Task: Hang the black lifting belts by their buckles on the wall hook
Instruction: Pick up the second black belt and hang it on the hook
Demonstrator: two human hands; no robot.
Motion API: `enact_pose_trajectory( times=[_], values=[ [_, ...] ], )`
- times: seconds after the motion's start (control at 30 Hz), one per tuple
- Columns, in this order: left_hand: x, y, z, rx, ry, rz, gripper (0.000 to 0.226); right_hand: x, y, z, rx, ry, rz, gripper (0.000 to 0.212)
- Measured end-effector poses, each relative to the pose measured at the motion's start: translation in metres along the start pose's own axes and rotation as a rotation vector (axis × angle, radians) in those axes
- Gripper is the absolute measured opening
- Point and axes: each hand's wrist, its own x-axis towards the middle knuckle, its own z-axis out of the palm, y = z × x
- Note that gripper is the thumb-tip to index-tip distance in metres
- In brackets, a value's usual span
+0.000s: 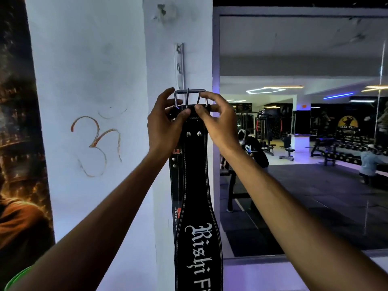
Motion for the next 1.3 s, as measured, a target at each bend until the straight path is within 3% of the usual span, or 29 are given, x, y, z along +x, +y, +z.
enact_pose_trajectory(
  times=[0.43,0.93,1.17,1.23,1.3],
  values=[
    [0.128,-0.111,0.021,-0.074,0.015,-0.014,0.057,0.104,0.092,0.083,0.006,0.098,-0.031,0.024],
    [0.235,-0.147,0.047,-0.071,0.052,0.019,0.055,0.213,0.134,0.121,-0.017,0.101,-0.076,0.020],
    [0.253,-0.154,0.045,-0.014,-0.012,-0.015,0.059,0.232,0.144,0.123,-0.008,0.089,-0.040,0.020],
    [0.252,-0.155,0.042,-0.021,-0.060,-0.048,0.044,0.233,0.145,0.122,-0.003,0.078,-0.024,0.021],
    [0.249,-0.156,0.039,-0.059,-0.109,-0.069,0.014,0.229,0.149,0.120,0.008,0.068,-0.007,0.022]
  ],
)
